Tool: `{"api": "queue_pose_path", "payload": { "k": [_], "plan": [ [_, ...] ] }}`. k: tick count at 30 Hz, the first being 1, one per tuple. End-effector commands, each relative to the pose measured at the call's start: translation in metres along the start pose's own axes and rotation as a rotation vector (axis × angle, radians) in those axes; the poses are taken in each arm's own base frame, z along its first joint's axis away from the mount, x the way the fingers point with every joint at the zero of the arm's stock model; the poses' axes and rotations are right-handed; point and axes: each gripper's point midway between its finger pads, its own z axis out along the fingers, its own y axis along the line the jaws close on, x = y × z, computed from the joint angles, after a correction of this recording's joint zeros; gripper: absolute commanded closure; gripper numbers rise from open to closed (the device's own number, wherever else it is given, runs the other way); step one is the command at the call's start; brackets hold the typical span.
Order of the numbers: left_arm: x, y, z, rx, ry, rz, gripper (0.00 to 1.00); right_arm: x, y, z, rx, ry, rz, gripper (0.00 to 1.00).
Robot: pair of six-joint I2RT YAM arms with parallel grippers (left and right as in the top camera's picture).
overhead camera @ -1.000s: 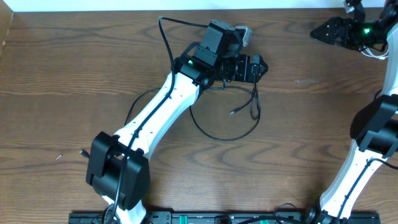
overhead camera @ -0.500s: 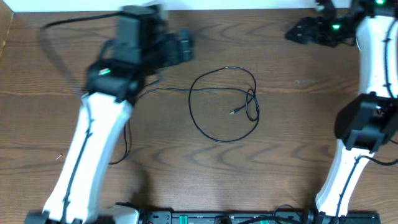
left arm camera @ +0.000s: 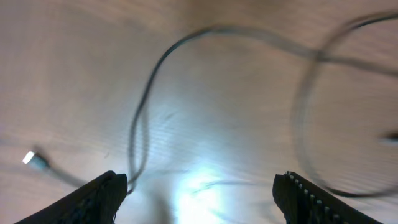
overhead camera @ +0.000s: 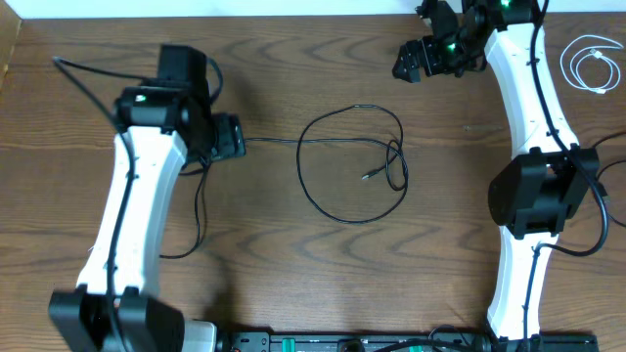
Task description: Untangle cables
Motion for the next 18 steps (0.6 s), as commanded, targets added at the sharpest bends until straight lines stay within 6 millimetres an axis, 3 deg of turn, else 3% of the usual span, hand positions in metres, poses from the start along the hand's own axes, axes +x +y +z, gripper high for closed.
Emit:
{"api": "queue_pose_path", "payload": {
  "k": [1, 7, 11, 18],
  "plan": [
    [0.011, 0.043, 0.025, -0.192, 0.043, -0.109, 0.19, -0.005, -0.01, -0.026, 0.052, -0.041, 0.021, 0.01],
    [0.024, 0.073, 0.066, -0.207, 0.066, -0.224, 0.19, 0.0, -0.021, -0.03, 0.059, -0.03, 0.048, 0.01],
    [0.034, 0.057, 0.091, -0.082, 0.092, -0.14, 0.2, 0.002, -0.029, -0.033, 0.066, -0.031, 0.066, 0.01],
    [0.053, 0.076, 0.113, -0.157, 0.108, -0.171, 0.24, 0.007, -0.032, -0.035, 0.065, -0.014, 0.081, 0.01]
  ]
}}
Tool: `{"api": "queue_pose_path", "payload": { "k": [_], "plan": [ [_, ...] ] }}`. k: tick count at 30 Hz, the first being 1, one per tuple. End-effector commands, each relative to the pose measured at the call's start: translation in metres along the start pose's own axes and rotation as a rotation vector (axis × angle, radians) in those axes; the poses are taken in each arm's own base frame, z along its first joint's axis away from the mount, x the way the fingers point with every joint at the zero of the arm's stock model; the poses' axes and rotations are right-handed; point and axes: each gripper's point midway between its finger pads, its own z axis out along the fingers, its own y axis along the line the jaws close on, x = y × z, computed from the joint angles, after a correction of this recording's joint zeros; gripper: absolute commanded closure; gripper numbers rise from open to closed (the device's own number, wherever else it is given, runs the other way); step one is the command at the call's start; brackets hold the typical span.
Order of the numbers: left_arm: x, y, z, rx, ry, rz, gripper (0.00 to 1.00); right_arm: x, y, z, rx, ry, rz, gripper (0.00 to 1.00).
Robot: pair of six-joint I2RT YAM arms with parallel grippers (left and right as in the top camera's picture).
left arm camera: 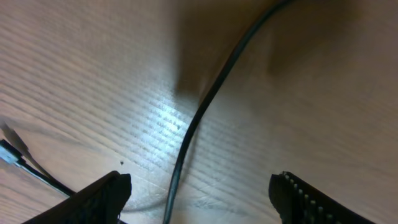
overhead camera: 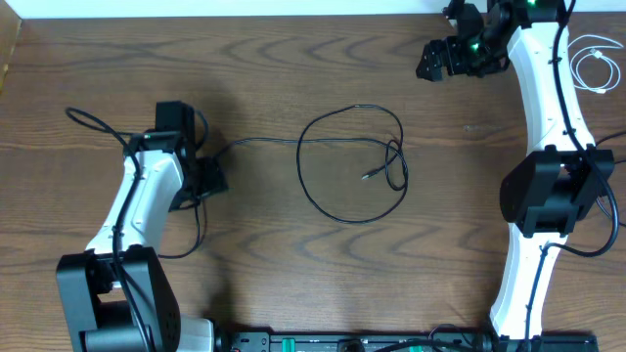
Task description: Untangle cables
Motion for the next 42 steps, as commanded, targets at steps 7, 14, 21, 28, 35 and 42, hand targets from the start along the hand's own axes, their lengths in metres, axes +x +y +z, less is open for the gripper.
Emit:
{"api": "queue_pose_path", "payload": {
  "k": [7, 14, 21, 28, 35, 42],
  "plan": [
    [0.006, 0.023, 0.02, -0.091, 0.002, -0.033, 0.29, -0.004, 0.007, -0.021, 0.008, -0.035, -0.004, 0.01],
    [0.015, 0.015, 0.038, -0.051, 0.058, -0.029, 0.37, -0.002, 0.007, -0.021, 0.007, -0.027, -0.001, 0.01],
    [0.008, -0.002, 0.039, 0.042, 0.039, -0.035, 0.7, -0.002, 0.007, -0.021, 0.007, -0.027, -0.001, 0.01],
    [0.008, -0.009, 0.038, 0.076, 0.04, -0.035, 0.92, -0.001, 0.006, -0.021, 0.008, -0.025, 0.001, 0.01],
    [-0.007, -0.033, 0.013, 0.217, 0.009, -0.015, 0.93, 0.0, 0.006, -0.021, 0.007, -0.021, 0.004, 0.01],
    [-0.051, -0.095, -0.098, 0.628, -0.216, -0.008, 0.93, 0.0, 0.006, -0.021, 0.006, -0.021, 0.005, 0.01]
  ]
}}
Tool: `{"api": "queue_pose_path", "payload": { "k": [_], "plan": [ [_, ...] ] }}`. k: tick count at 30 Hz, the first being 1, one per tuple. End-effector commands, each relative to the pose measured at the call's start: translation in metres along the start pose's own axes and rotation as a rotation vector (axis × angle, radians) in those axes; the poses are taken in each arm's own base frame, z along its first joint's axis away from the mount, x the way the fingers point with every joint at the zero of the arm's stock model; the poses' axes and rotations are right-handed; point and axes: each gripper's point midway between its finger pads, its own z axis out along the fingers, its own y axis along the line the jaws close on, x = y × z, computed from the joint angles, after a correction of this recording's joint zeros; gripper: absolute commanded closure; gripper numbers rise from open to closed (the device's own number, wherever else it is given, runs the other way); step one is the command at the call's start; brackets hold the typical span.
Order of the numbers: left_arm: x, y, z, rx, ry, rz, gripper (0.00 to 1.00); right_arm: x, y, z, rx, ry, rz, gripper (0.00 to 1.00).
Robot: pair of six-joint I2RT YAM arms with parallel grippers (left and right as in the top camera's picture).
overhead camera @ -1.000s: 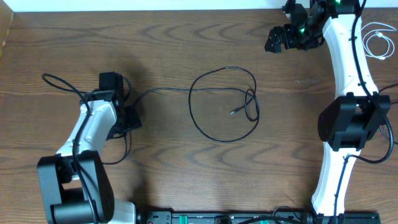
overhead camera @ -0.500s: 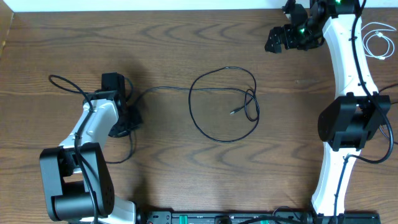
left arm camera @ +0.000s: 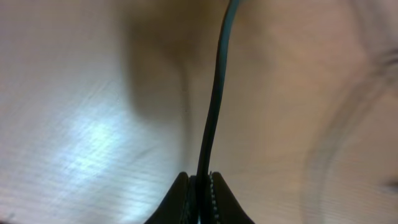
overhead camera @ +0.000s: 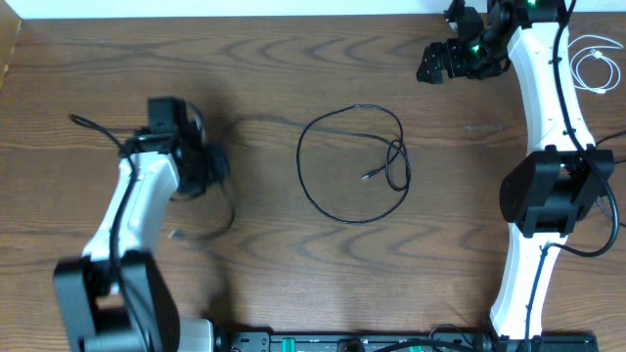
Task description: Untangle cables
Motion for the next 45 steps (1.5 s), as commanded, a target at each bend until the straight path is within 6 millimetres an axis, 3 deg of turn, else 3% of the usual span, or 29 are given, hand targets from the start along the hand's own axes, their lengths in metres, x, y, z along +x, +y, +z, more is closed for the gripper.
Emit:
{"api": "queue_pose_path", "payload": {
  "k": [1, 6, 11, 15, 18, 24, 27, 29, 32, 36, 37, 40, 45],
  "plan": [
    [-0.028, -0.07, -0.059, 0.286, -0.142, 0.023, 0.93, -0.006, 0.006, -0.021, 0.008, -0.044, -0.005, 0.01],
    [-0.044, -0.143, -0.106, 0.524, -0.303, 0.082, 0.93, -0.006, 0.007, -0.021, 0.007, -0.044, -0.006, 0.01],
    [-0.037, -0.213, -0.115, 0.706, -0.324, 0.115, 0.92, -0.003, 0.007, -0.021, 0.006, -0.034, -0.002, 0.01],
    [-0.022, -0.253, -0.097, 0.796, -0.248, 0.069, 0.93, -0.001, 0.007, -0.021, 0.005, -0.025, 0.001, 0.01],
    [-0.002, -0.278, -0.073, 0.832, -0.147, 0.033, 0.92, 0.0, 0.007, -0.021, 0.005, -0.023, 0.002, 0.01],
    [0.052, -0.311, -0.027, 0.826, 0.008, 0.08, 0.93, 0.0, 0.003, -0.022, 0.007, -0.022, 0.011, 0.01],
    [0.08, -0.325, -0.013, 0.828, 0.061, 0.121, 0.92, 0.001, -0.001, -0.024, 0.01, -0.025, 0.019, 0.01],
    [0.099, -0.332, -0.006, 0.823, 0.096, 0.152, 0.83, 0.001, -0.004, -0.025, 0.012, -0.027, 0.024, 0.01],
    [0.125, -0.343, -0.003, 0.833, 0.114, 0.238, 0.43, 0.001, -0.008, -0.026, 0.013, -0.03, 0.06, 0.01],
    [0.137, -0.354, -0.01, 0.872, 0.09, 0.33, 0.24, 0.001, -0.01, -0.027, 0.013, -0.032, 0.068, 0.01],
    [0.137, -0.355, -0.011, 0.877, 0.088, 0.332, 0.15, 0.001, -0.011, -0.027, 0.013, -0.032, 0.068, 0.01],
    [0.139, -0.355, -0.012, 0.882, 0.093, 0.336, 0.07, 0.001, -0.01, -0.027, 0.013, -0.03, 0.069, 0.01],
    [0.133, -0.355, -0.027, 0.917, 0.069, 0.387, 0.06, 0.004, -0.01, -0.027, 0.011, -0.018, 0.073, 0.01]
  ]
}}
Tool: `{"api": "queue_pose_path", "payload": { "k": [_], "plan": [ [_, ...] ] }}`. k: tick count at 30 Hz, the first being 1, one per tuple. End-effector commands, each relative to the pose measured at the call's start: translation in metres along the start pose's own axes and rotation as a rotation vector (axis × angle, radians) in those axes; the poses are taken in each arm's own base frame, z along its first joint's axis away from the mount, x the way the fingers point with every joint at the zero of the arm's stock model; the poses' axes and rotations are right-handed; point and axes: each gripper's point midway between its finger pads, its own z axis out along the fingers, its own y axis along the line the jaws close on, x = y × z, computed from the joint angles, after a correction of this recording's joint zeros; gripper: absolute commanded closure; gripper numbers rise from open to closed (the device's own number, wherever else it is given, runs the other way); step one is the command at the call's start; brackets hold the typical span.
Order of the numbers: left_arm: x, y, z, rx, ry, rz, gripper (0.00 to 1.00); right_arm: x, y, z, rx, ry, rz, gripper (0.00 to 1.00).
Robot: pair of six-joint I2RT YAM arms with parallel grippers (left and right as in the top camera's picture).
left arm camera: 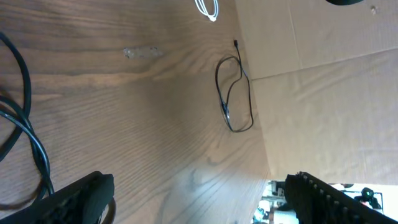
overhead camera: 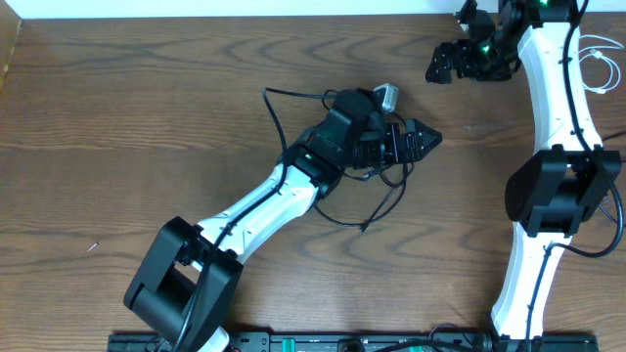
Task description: Untangle cables
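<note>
The black cable [overhead camera: 389, 196] lies bunched in the middle of the table, mostly under my left arm. Its tail [overhead camera: 293, 95] sticks out toward the upper left. My left gripper [overhead camera: 430, 139] reaches past the bunch to its right side. In the left wrist view the left gripper [left arm camera: 199, 202] is open and wide apart with nothing between its fingers [left arm camera: 84, 193], and strands of the black cable [left arm camera: 28, 134] curve at the left edge. My right gripper [overhead camera: 442, 65] hangs at the far right corner, away from the cable; its jaws are too small to read.
A coiled white cable [overhead camera: 595, 66] lies at the far right corner; the white cable [left arm camera: 208, 9] also shows at the top of the left wrist view. A thin black loop [left arm camera: 233, 93] lies near the table's edge. The right arm's column [overhead camera: 548, 196] stands at the right.
My left gripper was shut on the cable's tail at the left of the table. Now it is open over the middle, right of the loop, and the cable is bunched under the arm.
My left gripper stood open over the cable's tail left of the loop, then lower with the tail between its fingers, then shut on it. Now it has let go and sits at the table's middle, with the round loop collapsed. The right arm barely moved.
</note>
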Motion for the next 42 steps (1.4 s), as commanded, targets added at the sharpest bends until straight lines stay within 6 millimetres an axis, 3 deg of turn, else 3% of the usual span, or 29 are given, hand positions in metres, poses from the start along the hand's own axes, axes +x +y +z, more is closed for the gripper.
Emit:
{"api": "queue_pose_path", "payload": {
  "k": [1, 5, 7, 13, 16, 28, 31, 33, 42],
  "plan": [
    [-0.011, -0.018, -0.017, 0.046, -0.018, 0.113, 0.06, -0.004, 0.006, -0.021, 0.003, -0.041, 0.003, 0.01],
    [-0.015, -0.017, -0.043, -0.005, -0.024, 0.179, 0.05, -0.002, 0.006, -0.021, 0.003, -0.034, 0.005, 0.01],
    [-0.007, 0.005, -0.053, -0.113, 0.001, 0.145, 0.05, -0.002, 0.006, -0.021, 0.003, -0.035, 0.005, 0.01],
    [0.034, 0.098, -0.084, -0.573, 0.124, 0.099, 0.05, -0.002, 0.008, -0.02, 0.001, -0.034, 0.001, 0.01],
    [0.039, 0.123, -0.094, -0.718, 0.14, 0.124, 0.05, -0.002, 0.01, -0.02, 0.0, -0.032, -0.002, 0.01],
    [0.03, 0.152, -0.106, -0.905, 0.12, 0.239, 0.05, -0.001, 0.011, -0.019, -0.001, -0.028, -0.002, 0.01],
    [0.032, 0.144, -0.102, -0.885, 0.16, 0.316, 0.05, -0.001, 0.011, -0.019, -0.001, -0.029, -0.002, 0.01],
    [0.031, 0.128, -0.097, -0.848, 0.191, 0.385, 0.05, -0.001, 0.011, -0.019, -0.001, -0.029, -0.003, 0.01],
    [-0.004, 0.011, -0.093, -0.654, 0.202, 0.708, 0.04, -0.003, 0.01, -0.019, 0.0, -0.034, -0.012, 0.01]
  ]
}}
